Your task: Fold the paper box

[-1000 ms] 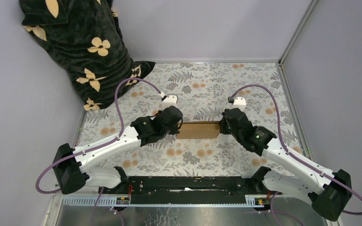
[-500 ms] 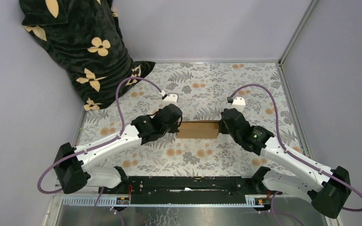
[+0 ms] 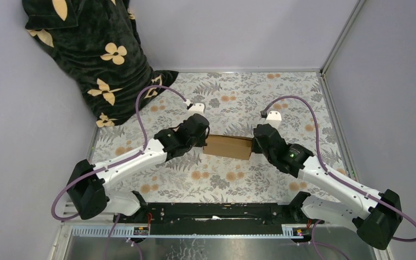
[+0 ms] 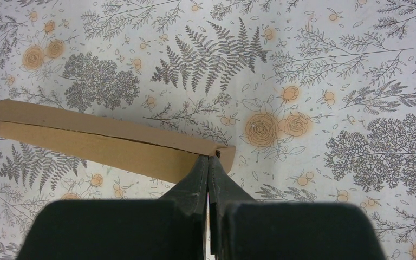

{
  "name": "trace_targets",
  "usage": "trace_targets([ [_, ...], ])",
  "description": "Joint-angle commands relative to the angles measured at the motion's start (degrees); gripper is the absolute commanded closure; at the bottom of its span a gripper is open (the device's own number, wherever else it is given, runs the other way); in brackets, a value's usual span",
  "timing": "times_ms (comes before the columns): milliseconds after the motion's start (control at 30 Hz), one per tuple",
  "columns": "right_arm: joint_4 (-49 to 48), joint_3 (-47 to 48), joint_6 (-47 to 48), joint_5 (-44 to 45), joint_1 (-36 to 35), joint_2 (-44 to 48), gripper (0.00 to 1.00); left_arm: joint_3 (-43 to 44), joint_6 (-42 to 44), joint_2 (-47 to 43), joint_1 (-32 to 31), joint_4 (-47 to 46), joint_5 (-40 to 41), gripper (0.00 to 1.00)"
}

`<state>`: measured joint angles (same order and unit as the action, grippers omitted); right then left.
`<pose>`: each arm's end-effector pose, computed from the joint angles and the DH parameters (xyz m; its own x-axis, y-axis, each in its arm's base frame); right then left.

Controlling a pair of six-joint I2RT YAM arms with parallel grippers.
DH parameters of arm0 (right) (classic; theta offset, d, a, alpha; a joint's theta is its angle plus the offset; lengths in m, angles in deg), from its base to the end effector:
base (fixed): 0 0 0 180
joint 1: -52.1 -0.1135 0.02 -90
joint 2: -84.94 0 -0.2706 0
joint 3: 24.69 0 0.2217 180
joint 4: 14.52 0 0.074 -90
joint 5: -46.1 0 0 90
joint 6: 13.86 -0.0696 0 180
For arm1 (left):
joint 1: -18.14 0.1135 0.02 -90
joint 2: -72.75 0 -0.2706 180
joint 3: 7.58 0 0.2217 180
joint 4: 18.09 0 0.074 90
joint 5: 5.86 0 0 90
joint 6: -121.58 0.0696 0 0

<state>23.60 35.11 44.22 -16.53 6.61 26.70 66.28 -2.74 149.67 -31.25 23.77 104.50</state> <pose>0.1688 0.1261 0.2687 -0.5524 0.1079 -0.8266 -0.0970 0.9765 0.1923 0.1998 -0.1959 0.2669 -0.6905 -0.0068 -0.7233 0.1962 0.9607 -0.1963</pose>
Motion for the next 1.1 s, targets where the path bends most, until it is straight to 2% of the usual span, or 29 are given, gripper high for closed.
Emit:
trace_targets([
  [0,12.4,-2.0,0.2,-0.7,-0.7,-1.9,1.0,0.0,1.9,2.7,1.3,-0.1,-1.8,0.97],
  [467,14.9,-0.3,-0.7,1.5,-0.7,-2.6,1.0,0.5,4.3,2.9,4.0,-0.8,-2.8,0.97],
  [1067,19.4,1.8,-4.4,6.4,-1.3,-5.7,1.0,-0.3,5.1,1.0,4.1,-1.4,-4.0,0.97],
])
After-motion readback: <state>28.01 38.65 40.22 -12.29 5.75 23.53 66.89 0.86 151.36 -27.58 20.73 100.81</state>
